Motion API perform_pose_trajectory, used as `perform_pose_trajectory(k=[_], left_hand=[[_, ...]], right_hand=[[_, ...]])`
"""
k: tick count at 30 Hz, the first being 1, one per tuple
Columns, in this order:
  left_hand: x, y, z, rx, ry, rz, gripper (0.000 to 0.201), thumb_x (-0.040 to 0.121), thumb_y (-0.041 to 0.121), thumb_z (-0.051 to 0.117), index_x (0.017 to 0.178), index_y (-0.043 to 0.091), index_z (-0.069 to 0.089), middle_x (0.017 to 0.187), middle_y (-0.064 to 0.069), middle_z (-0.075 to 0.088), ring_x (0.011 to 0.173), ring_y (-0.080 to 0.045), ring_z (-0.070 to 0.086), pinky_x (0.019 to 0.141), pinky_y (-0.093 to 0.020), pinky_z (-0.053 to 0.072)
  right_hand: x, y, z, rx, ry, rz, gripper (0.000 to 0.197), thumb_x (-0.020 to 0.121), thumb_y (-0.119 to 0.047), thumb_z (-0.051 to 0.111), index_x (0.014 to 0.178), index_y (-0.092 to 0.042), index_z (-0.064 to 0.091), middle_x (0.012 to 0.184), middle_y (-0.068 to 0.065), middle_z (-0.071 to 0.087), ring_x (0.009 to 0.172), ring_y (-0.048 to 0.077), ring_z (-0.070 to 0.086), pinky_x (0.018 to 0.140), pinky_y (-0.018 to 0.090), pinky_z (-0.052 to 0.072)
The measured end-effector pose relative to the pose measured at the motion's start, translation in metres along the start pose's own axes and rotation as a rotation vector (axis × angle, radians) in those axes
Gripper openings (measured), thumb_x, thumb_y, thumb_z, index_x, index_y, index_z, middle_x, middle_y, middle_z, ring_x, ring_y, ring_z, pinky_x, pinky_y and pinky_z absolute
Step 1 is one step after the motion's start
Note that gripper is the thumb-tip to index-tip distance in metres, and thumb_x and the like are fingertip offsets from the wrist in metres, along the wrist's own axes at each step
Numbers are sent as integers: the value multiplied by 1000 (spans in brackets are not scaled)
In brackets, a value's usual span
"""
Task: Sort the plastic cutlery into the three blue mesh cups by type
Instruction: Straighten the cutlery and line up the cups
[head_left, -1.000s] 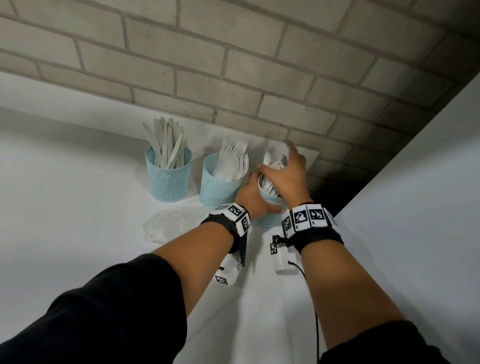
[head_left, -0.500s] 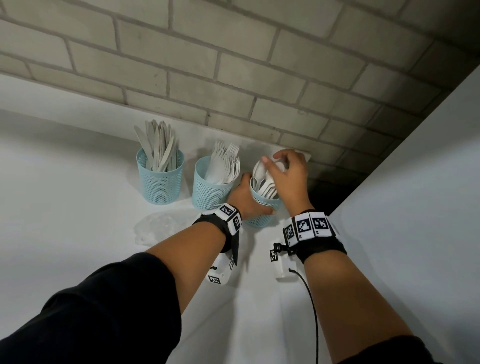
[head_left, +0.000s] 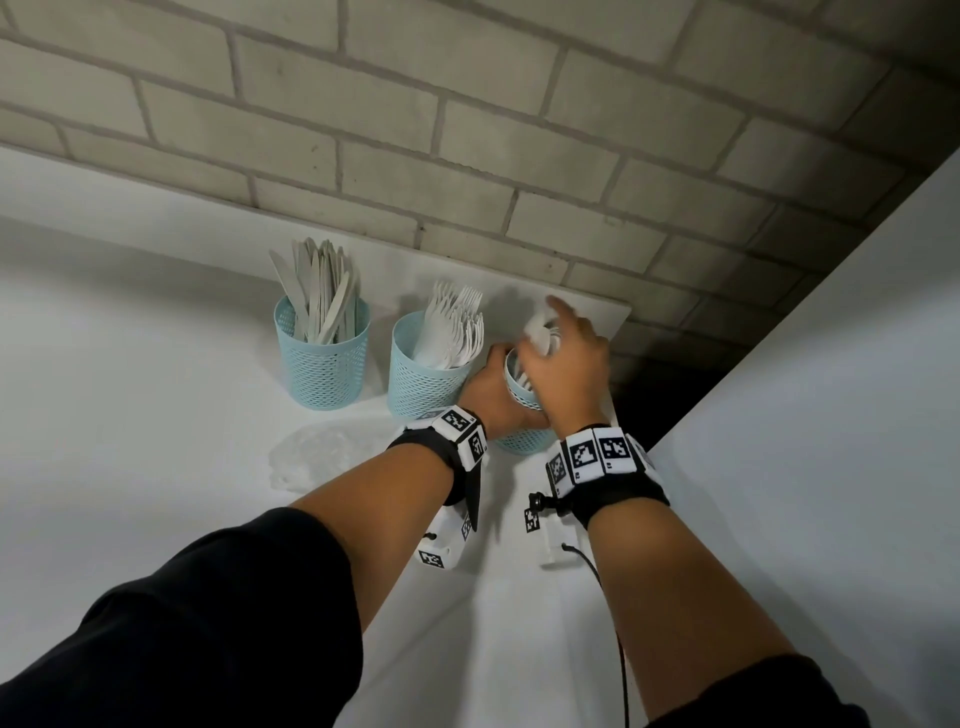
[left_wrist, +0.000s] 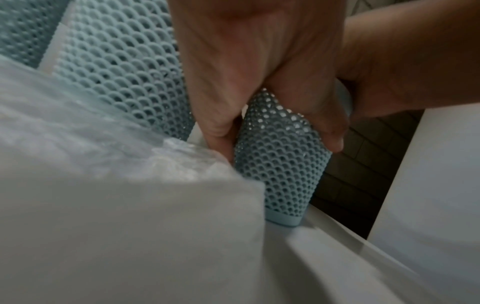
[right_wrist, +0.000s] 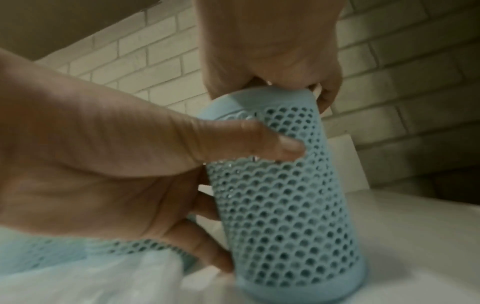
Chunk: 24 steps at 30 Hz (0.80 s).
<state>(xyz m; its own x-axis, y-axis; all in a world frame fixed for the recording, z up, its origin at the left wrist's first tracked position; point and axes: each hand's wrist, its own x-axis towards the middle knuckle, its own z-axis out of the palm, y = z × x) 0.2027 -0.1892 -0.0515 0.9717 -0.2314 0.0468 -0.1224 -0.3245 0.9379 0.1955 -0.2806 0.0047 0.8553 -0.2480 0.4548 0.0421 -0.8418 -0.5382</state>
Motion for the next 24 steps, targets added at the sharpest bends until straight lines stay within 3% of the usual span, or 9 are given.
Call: perform_pose_trajectory(k=[2,5,7,9,12,15,18,21,24], left_hand=[[0,0,0,5,-5,-5,102,53,23,89,134,14,27,124,-6,56,112,-21,56,98,-37,46],[0,-1,1,-4,-2,3,103,53,23,89,135,15,27,124,-6,57,114,-21,55,100,-38,45],[1,-1,1,13,-7,-15,101,54,21,88,134,15,27,122,-4,57,111,-20,56,100,-36,45],[2,-1,1,21,-13,-11,102,53,22,88,135,15,26,122,-2,55,109,-18,55,100,-35,45],[1,0,1,22,-12,-11,104,53,25,88,136,16,25,124,-3,56,111,-19,55,101,-35,45],[0,1,1,34,-8,-10,103,55,23,88,136,14,26,123,-3,56,112,-19,55,101,-34,44],[0,0,2,30,8,5,101,53,25,89,132,15,29,121,-4,57,111,-20,57,99,-37,46],[-1,2,0,44,2,-18,96,54,24,88,130,15,30,115,-4,58,106,-21,58,95,-38,48],[-4,4,0,39,13,-2,97,54,23,88,132,16,30,116,-2,56,107,-21,57,95,-34,48]], right_hand=[[-1,0,2,-65,-69,-67,47,81,-36,62,126,-25,55,118,8,60,107,33,52,89,40,46],[2,1,0,-11,-93,15,52,81,-36,63,131,-29,50,137,9,44,122,32,42,99,40,41],[5,3,-1,-1,-171,-69,59,80,-37,66,135,-31,45,133,7,47,118,29,46,96,39,44],[9,2,-2,94,-173,-57,68,78,-38,68,139,-32,38,129,9,49,114,28,51,94,42,47],[14,1,-4,44,-179,-37,70,77,-41,68,139,-37,35,140,8,39,125,30,39,101,41,41],[17,0,-3,16,-265,-50,50,79,-33,65,128,-29,55,133,4,50,121,29,45,99,35,42],[14,-3,-2,-4,-210,-20,46,79,-28,64,124,-26,56,134,4,49,119,29,45,93,31,41],[9,-7,0,-6,-218,-129,33,71,-26,67,104,-19,64,109,6,62,97,29,57,77,30,49],[8,0,-2,63,-99,-81,28,67,-22,67,94,-13,64,97,11,62,89,32,56,75,35,49]])
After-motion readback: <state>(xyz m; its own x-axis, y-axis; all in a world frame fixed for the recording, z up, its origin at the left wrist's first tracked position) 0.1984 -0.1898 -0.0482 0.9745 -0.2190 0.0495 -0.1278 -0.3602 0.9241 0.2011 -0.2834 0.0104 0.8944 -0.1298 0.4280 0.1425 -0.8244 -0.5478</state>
